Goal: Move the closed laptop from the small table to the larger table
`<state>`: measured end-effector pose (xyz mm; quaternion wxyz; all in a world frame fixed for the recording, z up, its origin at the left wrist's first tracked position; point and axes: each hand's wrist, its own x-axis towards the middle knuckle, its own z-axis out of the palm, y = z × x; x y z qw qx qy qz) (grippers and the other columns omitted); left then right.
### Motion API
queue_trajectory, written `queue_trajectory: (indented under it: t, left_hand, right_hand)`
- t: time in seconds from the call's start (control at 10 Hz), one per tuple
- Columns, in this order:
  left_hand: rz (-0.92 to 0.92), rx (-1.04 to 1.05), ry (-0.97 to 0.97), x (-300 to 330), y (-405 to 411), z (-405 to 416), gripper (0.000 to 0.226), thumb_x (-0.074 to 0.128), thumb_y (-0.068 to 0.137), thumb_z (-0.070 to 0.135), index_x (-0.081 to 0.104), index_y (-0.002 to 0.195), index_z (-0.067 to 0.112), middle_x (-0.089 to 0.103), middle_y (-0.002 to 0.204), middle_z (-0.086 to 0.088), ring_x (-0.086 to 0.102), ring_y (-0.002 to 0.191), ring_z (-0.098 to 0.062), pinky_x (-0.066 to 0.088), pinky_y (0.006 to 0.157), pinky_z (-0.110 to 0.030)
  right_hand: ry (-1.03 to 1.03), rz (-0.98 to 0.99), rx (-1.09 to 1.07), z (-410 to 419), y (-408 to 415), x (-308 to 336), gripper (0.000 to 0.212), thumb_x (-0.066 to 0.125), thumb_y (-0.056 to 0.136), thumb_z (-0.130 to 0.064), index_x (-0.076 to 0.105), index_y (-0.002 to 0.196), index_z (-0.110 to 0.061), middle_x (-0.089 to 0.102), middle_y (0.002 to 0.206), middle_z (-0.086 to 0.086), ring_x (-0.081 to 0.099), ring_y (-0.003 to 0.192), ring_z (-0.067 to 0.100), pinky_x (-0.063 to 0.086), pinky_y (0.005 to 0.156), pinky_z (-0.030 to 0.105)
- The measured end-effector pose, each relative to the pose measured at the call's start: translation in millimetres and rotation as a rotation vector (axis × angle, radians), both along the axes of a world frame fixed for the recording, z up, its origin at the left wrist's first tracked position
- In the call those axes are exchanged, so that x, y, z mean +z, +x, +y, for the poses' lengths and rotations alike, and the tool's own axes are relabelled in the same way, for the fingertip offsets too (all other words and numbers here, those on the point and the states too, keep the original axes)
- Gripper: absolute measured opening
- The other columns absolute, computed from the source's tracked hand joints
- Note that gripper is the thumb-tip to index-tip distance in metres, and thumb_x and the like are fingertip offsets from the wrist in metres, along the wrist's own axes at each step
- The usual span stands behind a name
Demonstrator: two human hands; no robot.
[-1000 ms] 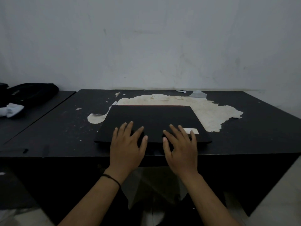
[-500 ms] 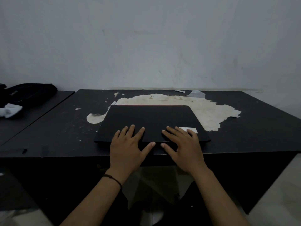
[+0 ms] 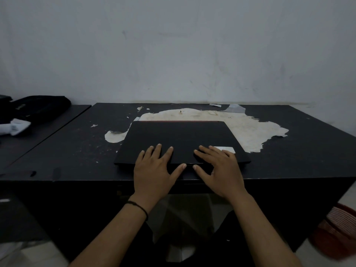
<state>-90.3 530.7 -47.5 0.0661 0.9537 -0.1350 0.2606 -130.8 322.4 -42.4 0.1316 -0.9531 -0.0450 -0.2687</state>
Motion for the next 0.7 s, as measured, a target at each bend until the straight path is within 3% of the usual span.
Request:
queue_trajectory:
  t: [0.5,0.6,0.7]
  left_hand:
    - [0.005,-0.037,-0.012,-1,-7,4,0.074,0.025,0.092,0.075,0.051,0.146,0.034,0.052,0.151,-0.006,0.046,0.14,-0.026,0.031,0.118,-0.044]
    - [0.064,-0.05,-0.07,22,2,5,0.068,0.031,0.089,0.075,0.063,0.134,0.034,0.063,0.138,0.0,0.055,0.128,-0.022,0.042,0.106,-0.042]
    - [0.129,-0.06,-0.192,43,13,7,0.055,0.044,0.089,0.069,0.07,0.121,0.032,0.071,0.121,0.003,0.064,0.111,-0.021,0.05,0.09,-0.038]
  right_hand:
    - [0.006,-0.019,-0.039,9,-3,-2,0.054,0.044,0.089,-0.063,0.056,0.135,-0.039,0.053,0.144,-0.014,0.041,0.139,0.01,0.03,0.115,0.041]
    - [0.15,0.006,-0.008,7,-3,10,0.046,0.059,0.087,-0.057,0.064,0.128,-0.036,0.06,0.138,-0.013,0.047,0.134,0.009,0.034,0.113,0.043]
    - [0.412,0.029,0.066,4,-5,27,0.032,0.069,0.087,-0.045,0.072,0.116,-0.032,0.07,0.12,-0.013,0.06,0.115,0.003,0.048,0.103,0.04]
